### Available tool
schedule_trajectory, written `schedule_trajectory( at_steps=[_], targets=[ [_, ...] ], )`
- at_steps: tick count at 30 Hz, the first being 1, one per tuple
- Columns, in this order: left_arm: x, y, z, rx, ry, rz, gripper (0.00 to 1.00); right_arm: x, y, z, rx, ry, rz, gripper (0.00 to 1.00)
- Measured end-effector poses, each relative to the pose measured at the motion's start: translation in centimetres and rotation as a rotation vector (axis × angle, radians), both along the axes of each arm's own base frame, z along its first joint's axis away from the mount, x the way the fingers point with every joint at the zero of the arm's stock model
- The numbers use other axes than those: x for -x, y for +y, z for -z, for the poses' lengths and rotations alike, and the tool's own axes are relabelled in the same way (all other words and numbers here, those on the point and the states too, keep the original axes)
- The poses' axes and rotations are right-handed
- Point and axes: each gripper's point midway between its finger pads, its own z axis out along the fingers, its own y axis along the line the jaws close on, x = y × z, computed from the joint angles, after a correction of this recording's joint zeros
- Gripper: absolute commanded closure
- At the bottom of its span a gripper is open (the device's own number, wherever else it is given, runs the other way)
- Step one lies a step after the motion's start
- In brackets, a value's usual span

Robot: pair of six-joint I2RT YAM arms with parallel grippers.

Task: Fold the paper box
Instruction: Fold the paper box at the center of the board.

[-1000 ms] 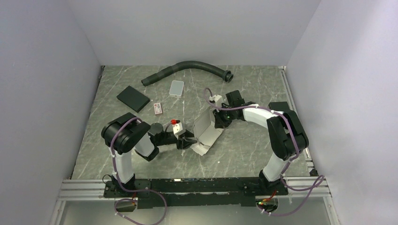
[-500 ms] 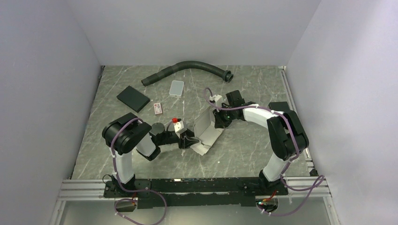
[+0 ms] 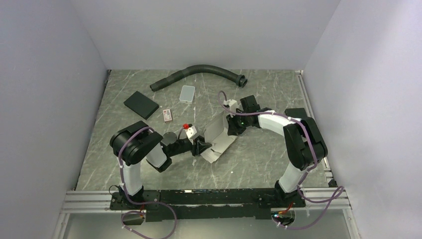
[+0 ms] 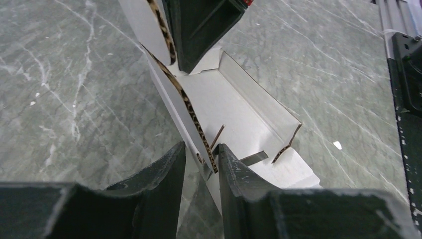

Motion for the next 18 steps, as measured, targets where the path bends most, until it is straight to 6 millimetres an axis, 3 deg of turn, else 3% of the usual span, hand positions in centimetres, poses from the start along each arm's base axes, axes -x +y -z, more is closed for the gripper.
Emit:
schedule_trajectory(
  at_steps=[5,18],
  targets=[
    [-0.7,0.0,0.0,-0.004,-0.005,-0.063,1.00,-0.2,0.2,0.0,0.002,-0.001,0.019,1.00],
    [-1.3,0.5,0.4,-0.023,-0.018,-0.129,1.00,-0.2,0.2,0.1,0.003,0.017,0.052,1.00]
  ],
)
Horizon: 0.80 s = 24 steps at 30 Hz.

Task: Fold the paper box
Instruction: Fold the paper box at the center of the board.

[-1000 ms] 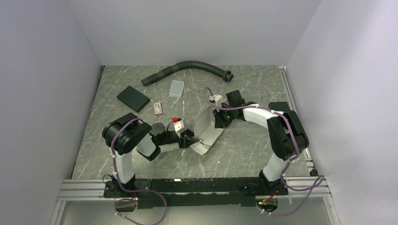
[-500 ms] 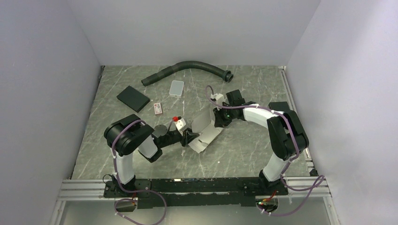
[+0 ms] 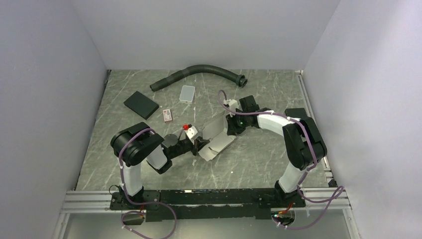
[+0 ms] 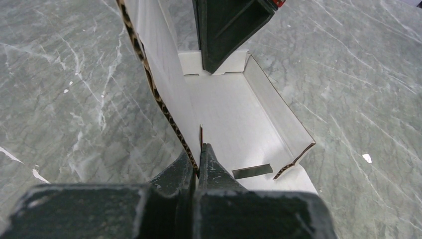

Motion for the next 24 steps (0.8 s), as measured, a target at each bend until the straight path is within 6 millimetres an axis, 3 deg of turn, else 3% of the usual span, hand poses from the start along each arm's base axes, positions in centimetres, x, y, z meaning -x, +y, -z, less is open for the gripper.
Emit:
schedule_trajectory(
  at_steps=[1,2,3,4,8,11,18,21,24],
  targets=[
    [0.1,0.0,0.0,-0.003,-0.004,-0.002,0.96,0.0,0.0,0.0,0.001,0.001,0.000,1.00],
    [0.1,0.0,0.0,-0.004,-0.005,-0.003,0.83,0.0,0.0,0.1,0.002,0.003,0.002,1.00],
    [0.1,0.0,0.1,-0.005,-0.003,-0.006,0.63,0.0,0.0,0.2,0.004,0.004,0.003,1.00],
    [0.0,0.0,0.1,-0.006,-0.003,-0.008,0.55,0.0,0.0,0.2,0.006,0.006,0.006,1.00],
    [-0.2,0.3,-0.2,0.007,0.013,-0.046,0.38,-0.3,-0.2,0.4,0.022,-0.007,0.015,1.00],
    [-0.1,0.9,-0.9,0.017,0.003,-0.072,0.35,-0.5,-0.4,0.5,0.037,-0.017,0.025,1.00],
    [-0.2,2.2,-4.9,0.060,-0.021,-0.136,0.34,-1.2,-1.0,0.6,0.072,-0.043,0.051,1.00],
    [-0.6,3.1,-5.7,0.057,0.026,-0.200,0.34,-1.4,-1.2,0.7,0.084,-0.051,0.060,0.94],
    [-0.9,4.0,-5.6,0.042,0.107,-0.269,0.34,-1.6,-1.5,0.8,0.097,-0.056,0.070,0.82]
  ],
)
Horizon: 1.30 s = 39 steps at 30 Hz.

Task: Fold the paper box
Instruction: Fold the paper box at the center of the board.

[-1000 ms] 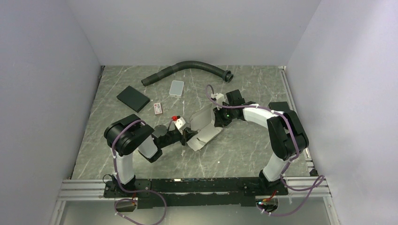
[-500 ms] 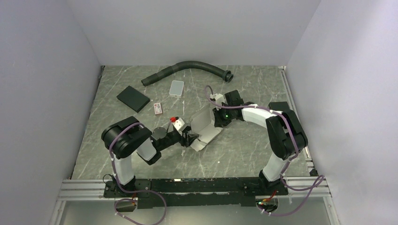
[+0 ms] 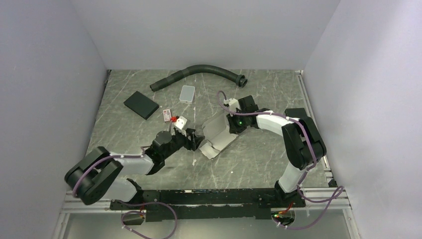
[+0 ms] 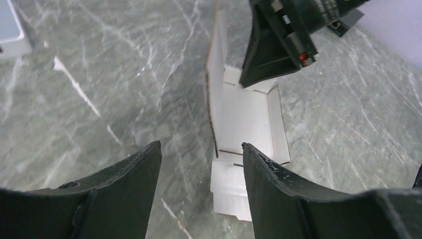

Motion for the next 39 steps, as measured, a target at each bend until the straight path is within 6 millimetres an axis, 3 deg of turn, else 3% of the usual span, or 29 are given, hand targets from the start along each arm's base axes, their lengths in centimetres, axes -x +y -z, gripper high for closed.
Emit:
schedule_trajectory(
  at_steps=[5,13,18,22,26,29,34,39],
  targets=[
    [0.2,1.3,1.3,0.007,0.196,-0.107,0.34,0.0,-0.1,0.0,0.005,-0.003,0.001,0.62],
    [2.3,3.3,6.5,-0.012,0.543,-0.257,0.34,-0.2,0.1,-1.2,-0.008,-0.037,-0.023,0.38],
    [3.1,4.0,6.6,0.017,0.653,-0.331,0.34,-0.6,0.2,-3.8,-0.026,-0.119,-0.055,0.28],
    [3.7,4.0,5.7,0.060,0.723,-0.358,0.36,-0.9,-0.1,-5.9,-0.027,-0.198,-0.096,0.02],
    [4.8,4.0,6.1,0.089,0.816,-0.375,0.40,-1.0,-0.6,-8.6,-0.032,-0.322,-0.168,0.00],
    [6.0,3.8,6.9,0.097,0.915,-0.378,0.52,-0.7,-0.7,-10.1,-0.043,-0.400,-0.239,0.02],
    [6.9,2.5,8.3,0.105,1.067,-0.386,0.55,0.2,-0.1,-9.9,-0.066,-0.407,-0.349,0.05],
    [6.4,0.3,8.4,0.162,1.158,-0.356,0.55,1.1,0.4,-9.7,-0.096,-0.382,-0.397,0.08]
  ],
)
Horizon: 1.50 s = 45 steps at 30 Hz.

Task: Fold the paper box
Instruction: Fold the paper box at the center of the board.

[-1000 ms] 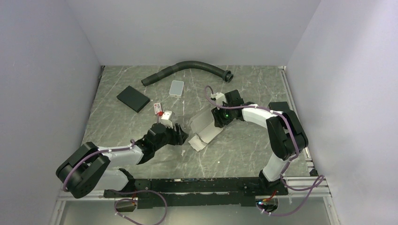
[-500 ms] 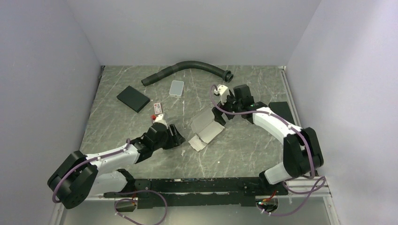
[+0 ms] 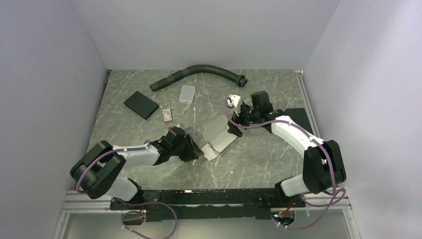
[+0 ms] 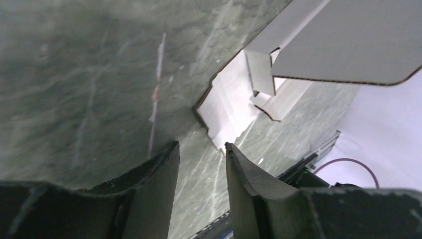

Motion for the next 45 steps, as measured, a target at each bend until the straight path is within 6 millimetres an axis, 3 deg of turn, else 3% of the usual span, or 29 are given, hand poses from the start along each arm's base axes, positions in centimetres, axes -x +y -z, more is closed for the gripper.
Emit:
schedule_trajectory(
  at_steps=[2,4,7,15,23,30,36,39,45],
  targets=[
    [-0.2,-0.7,0.0,0.023,0.016,0.000,0.56,0.1,0.0,0.3,-0.004,0.015,-0.006,0.11],
    [-0.4,-1.2,0.0,0.038,0.030,-0.002,0.66,0.3,0.0,0.6,-0.007,0.032,-0.010,0.15],
    [-0.7,-1.6,0.4,0.041,0.056,-0.018,0.74,0.6,0.1,1.1,-0.015,0.060,-0.020,0.19],
    [-1.9,-2.4,0.8,0.031,0.069,-0.032,1.00,1.6,0.4,1.4,-0.040,0.112,-0.048,0.20],
    [-3.9,-1.5,0.2,-0.128,-0.009,0.007,1.00,2.3,0.6,1.4,-0.050,0.126,-0.086,0.21],
    [-6.6,0.9,-0.2,-0.321,-0.042,0.095,1.00,2.9,0.1,0.5,-0.057,0.111,-0.120,0.13],
    [-7.7,1.6,0.1,-0.462,-0.038,0.234,1.00,0.3,-1.4,-3.3,-0.088,0.008,-0.065,0.10],
    [-8.0,1.8,0.2,-0.504,-0.036,0.277,1.00,-1.2,-1.5,-4.3,-0.099,-0.004,-0.058,0.10],
    [-9.0,2.4,0.0,-0.593,-0.048,0.356,1.00,-4.7,-0.3,-3.2,-0.104,0.061,-0.082,0.15]
  ],
)
